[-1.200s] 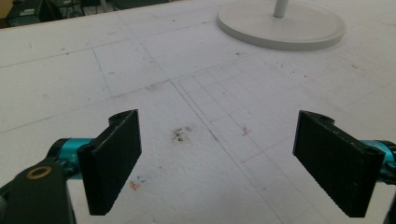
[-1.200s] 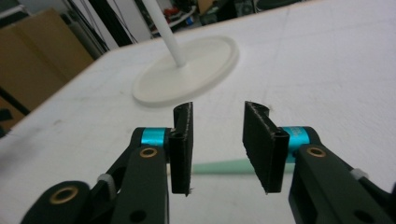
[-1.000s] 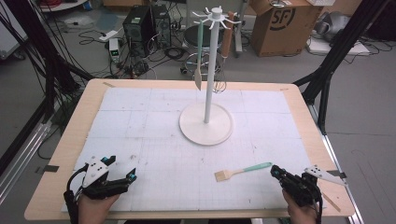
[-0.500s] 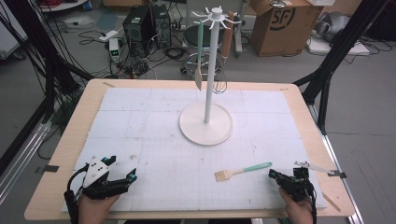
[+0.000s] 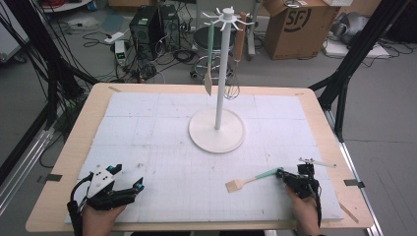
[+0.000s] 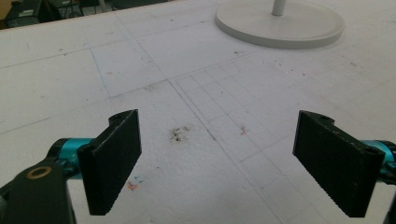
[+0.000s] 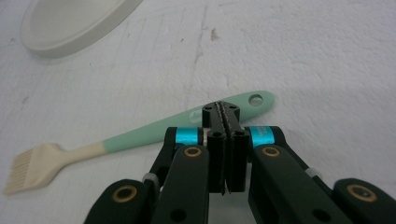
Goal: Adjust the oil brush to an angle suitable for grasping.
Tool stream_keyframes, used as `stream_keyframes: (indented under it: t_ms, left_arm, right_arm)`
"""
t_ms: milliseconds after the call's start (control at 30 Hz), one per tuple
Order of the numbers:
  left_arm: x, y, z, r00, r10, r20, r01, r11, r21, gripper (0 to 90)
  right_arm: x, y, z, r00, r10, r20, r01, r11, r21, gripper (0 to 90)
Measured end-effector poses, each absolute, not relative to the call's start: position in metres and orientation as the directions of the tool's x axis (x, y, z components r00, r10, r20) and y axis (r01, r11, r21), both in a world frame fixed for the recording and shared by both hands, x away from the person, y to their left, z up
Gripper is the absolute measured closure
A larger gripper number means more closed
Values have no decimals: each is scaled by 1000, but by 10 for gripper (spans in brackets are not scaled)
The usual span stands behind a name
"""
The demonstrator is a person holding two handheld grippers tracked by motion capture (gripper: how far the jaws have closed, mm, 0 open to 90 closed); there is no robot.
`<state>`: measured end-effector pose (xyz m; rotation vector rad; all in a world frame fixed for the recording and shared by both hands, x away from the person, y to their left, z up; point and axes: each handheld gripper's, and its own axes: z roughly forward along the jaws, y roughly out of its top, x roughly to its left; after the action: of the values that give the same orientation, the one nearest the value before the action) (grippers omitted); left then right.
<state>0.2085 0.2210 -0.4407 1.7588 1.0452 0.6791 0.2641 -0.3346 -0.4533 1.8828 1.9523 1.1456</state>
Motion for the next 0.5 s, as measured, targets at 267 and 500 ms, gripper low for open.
stream_keyframes:
  t_ms: [267, 500]
  left_arm:
    - [209, 222, -441, 481, 877, -5, 353, -189, 916, 159]
    - [209, 222, -441, 481, 877, -3, 356, -192, 915, 159]
  right_arm:
    - [280, -324, -454, -184, 904, 386, 773, -109, 624, 897]
    - [291, -316, -455, -183, 894, 410, 782, -120, 612, 897]
